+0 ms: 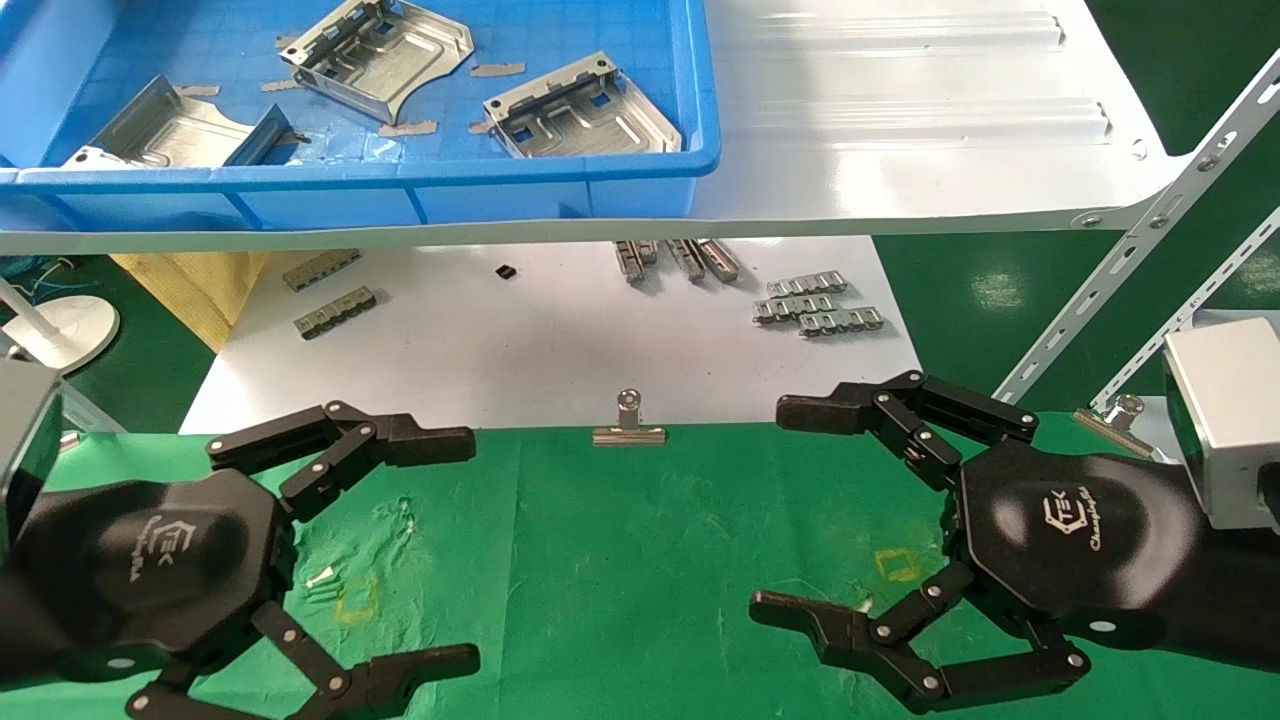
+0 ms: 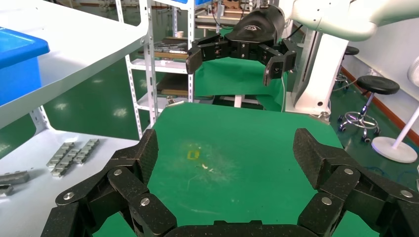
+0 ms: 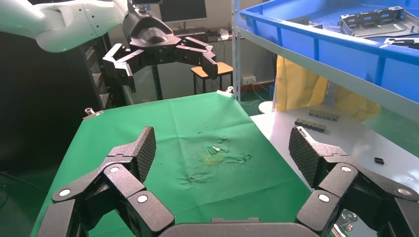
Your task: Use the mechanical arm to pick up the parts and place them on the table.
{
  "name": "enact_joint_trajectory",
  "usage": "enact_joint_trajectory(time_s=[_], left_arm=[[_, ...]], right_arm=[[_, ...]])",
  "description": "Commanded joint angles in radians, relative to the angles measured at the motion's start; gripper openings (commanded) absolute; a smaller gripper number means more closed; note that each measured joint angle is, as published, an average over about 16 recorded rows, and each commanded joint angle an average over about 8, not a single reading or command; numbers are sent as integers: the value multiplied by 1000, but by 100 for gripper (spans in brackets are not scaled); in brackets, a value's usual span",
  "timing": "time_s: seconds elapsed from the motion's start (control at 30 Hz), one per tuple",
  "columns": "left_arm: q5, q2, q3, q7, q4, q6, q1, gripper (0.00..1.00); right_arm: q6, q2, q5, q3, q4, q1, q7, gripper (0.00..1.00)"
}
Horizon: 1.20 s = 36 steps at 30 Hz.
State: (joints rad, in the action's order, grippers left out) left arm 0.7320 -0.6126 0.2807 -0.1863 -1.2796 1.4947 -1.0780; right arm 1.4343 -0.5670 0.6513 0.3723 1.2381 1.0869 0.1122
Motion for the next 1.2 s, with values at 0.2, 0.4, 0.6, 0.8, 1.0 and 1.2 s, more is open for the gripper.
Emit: enact_joint_trajectory(time_s=[0.2, 0.4, 0.6, 0.8, 1.0, 1.2], left_arm=[[0, 0, 0, 0, 0, 0, 0, 100], [0, 0, 0, 0, 0, 0, 0, 100], [0, 0, 0, 0, 0, 0, 0, 100], [0, 0, 0, 0, 0, 0, 0, 100], [0, 0, 0, 0, 0, 0, 0, 100], [0, 0, 0, 0, 0, 0, 0, 100]], right_arm=[[0, 0, 0, 0, 0, 0, 0, 100], [0, 0, 0, 0, 0, 0, 0, 100], [0, 0, 0, 0, 0, 0, 0, 38], [0, 0, 0, 0, 0, 0, 0, 0], [0, 0, 0, 0, 0, 0, 0, 0], [0, 0, 0, 0, 0, 0, 0, 0]])
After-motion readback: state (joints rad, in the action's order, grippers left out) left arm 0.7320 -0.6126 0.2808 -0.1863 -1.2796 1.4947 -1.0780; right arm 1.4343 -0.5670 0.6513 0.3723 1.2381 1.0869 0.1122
